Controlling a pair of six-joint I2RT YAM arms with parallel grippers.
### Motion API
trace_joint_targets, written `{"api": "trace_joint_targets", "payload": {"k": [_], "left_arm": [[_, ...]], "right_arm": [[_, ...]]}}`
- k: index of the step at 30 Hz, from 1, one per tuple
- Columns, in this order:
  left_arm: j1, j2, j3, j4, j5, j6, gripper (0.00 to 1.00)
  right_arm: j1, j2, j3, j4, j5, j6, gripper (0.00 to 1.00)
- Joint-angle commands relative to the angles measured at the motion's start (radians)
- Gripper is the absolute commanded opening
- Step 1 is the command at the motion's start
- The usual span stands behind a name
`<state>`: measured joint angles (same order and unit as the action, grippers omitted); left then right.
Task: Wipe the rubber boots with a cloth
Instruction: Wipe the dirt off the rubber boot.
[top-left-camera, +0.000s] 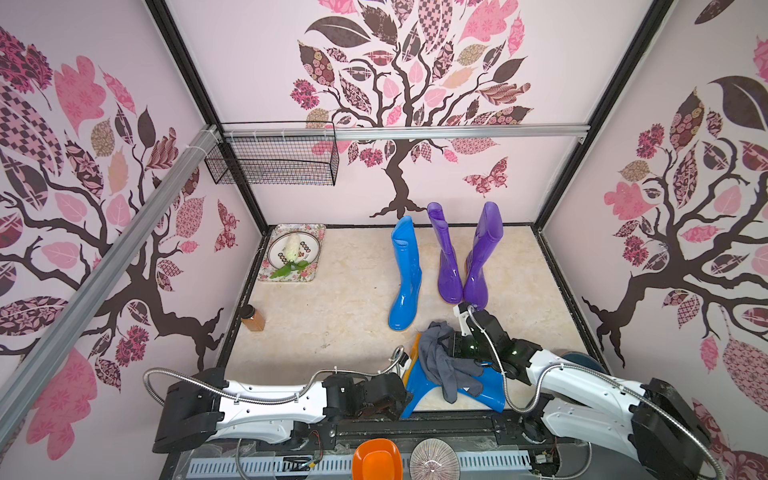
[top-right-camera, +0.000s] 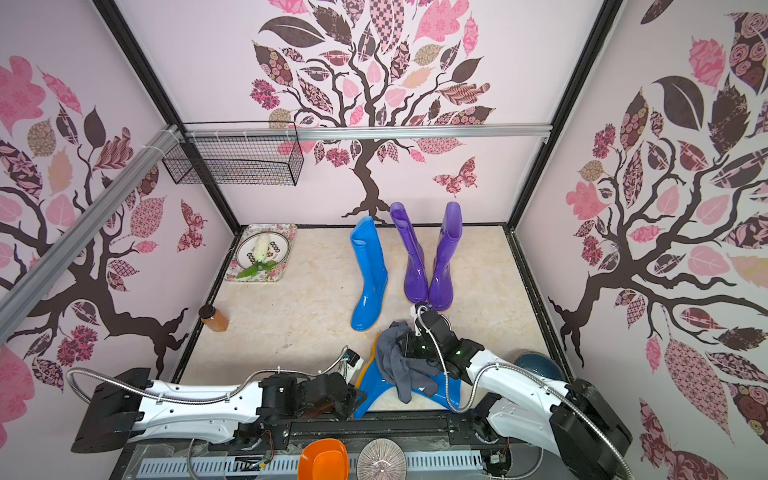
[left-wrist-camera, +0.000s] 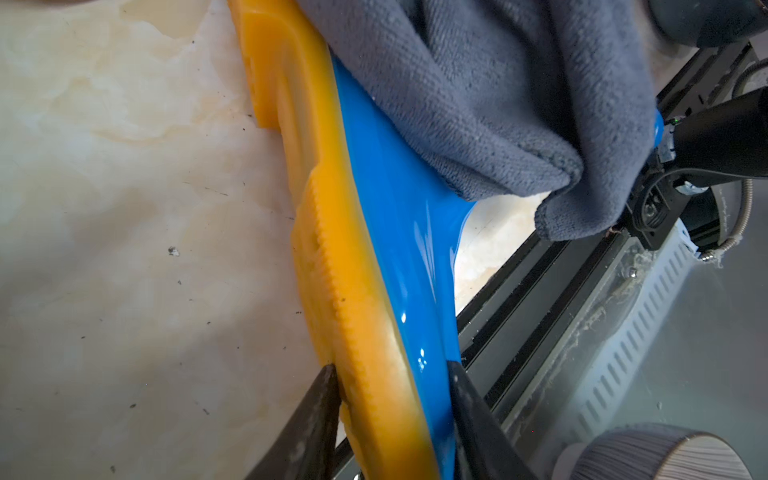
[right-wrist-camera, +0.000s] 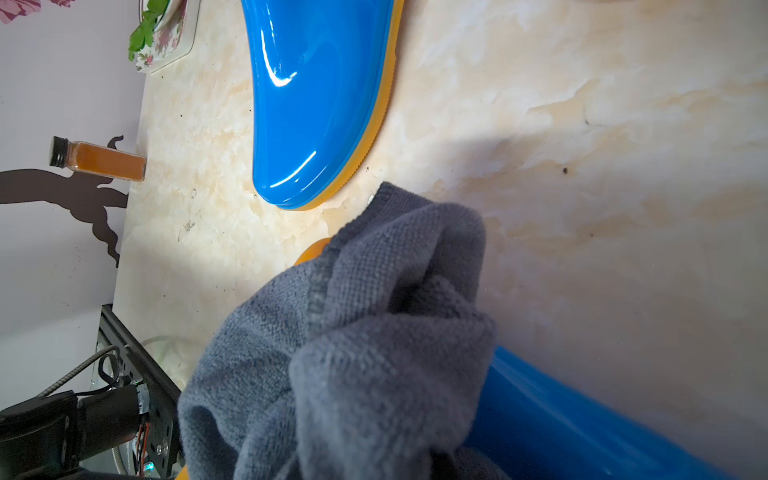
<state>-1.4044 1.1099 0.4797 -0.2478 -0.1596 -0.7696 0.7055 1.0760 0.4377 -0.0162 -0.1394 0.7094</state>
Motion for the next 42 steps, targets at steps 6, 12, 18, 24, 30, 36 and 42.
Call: {"api": "trace_joint_targets", "payload": {"k": [6, 12, 18, 24, 30, 36, 42], "left_arm": [[-0.013, 0.035, -0.008, 0.034, 0.052, 0.018, 0.3], [-0.007, 0.056, 0.032, 0.048, 0.007, 0.04, 0.23], [-0.003, -0.005, 0.051, 0.047, 0.044, 0.075, 0.39], [0.001, -0.15, 0.007, 0.014, 0.062, 0.058, 0.49], [0.025, -0.23, -0.059, 0.005, 0.092, 0.022, 0.46], [0.053, -0.243, -0.116, 0.004, 0.091, -0.009, 0.23], [0.084, -0.221, -0.13, 0.066, 0.123, -0.009, 0.23]], "right_arm": [[0.135, -0.062, 0.036, -0.049, -0.017, 0.001, 0.0], [0.46, -0.07, -0.024, 0.026, 0.033, 0.137, 0.0], [0.48, -0.11, -0.055, -0.002, 0.184, 0.12, 0.0], [0.286, -0.164, -0.056, -0.044, 0.115, 0.036, 0.0], [0.284, -0.108, -0.021, -0.069, 0.07, -0.002, 0.0], [0.407, -0.16, -0.039, -0.065, 0.058, 0.043, 0.0], [0.508, -0.097, -0.06, -0.018, 0.057, 0.074, 0.0]]}}
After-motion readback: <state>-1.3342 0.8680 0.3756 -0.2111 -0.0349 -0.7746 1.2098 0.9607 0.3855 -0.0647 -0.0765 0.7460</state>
